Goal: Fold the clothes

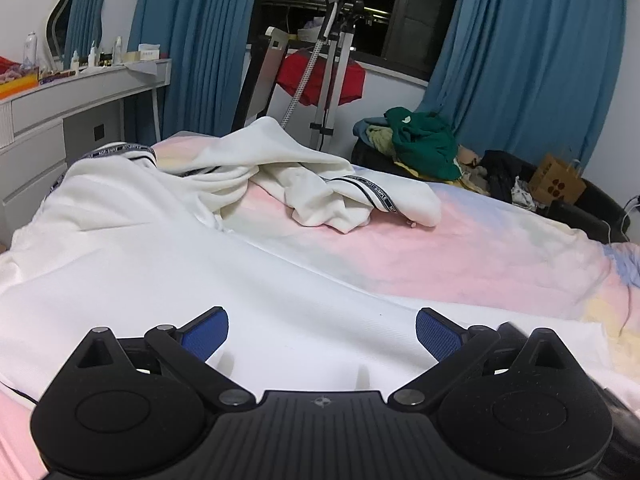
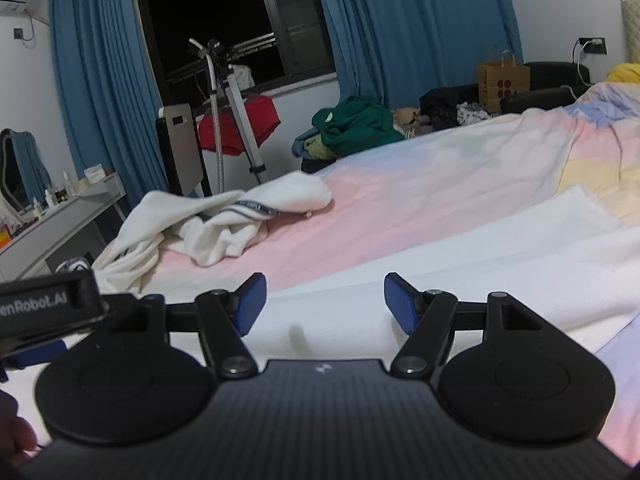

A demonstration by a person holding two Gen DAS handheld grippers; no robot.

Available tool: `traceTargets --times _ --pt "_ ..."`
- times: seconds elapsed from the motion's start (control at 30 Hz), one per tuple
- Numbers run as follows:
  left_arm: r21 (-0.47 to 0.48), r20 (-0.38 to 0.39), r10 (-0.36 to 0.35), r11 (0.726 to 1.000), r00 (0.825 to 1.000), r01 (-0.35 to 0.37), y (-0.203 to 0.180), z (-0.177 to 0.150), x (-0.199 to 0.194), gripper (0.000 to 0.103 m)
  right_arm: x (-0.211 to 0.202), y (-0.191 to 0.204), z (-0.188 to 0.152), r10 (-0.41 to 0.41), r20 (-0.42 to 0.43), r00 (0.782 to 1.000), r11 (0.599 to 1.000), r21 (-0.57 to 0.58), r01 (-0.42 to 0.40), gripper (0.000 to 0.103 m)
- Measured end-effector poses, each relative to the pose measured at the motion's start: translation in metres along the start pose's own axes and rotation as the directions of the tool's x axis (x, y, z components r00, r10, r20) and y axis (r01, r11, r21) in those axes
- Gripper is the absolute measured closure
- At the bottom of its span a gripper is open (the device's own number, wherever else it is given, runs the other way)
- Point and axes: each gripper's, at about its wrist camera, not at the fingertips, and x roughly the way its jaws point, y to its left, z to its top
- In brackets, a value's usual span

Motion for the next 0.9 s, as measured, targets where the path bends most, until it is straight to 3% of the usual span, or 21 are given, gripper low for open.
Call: traceTargets --times 0.27,0.9 --pt "-0.071 -0.005 -0.02 0.997 1.0 0.019 0.013 0.001 0.003 0.002 0.008 0.01 -0.016 0.033 -0.024 0.999 0.999 -0.008 -0.033 0.035" --pt "-0.06 0.001 -0.057 0.997 0.998 0.056 0.01 -0.007 -0.005 0.002 -0.005 0.056 -0.038 0.081 -0.034 0.996 0.964 -0.252 -0.087 0.035"
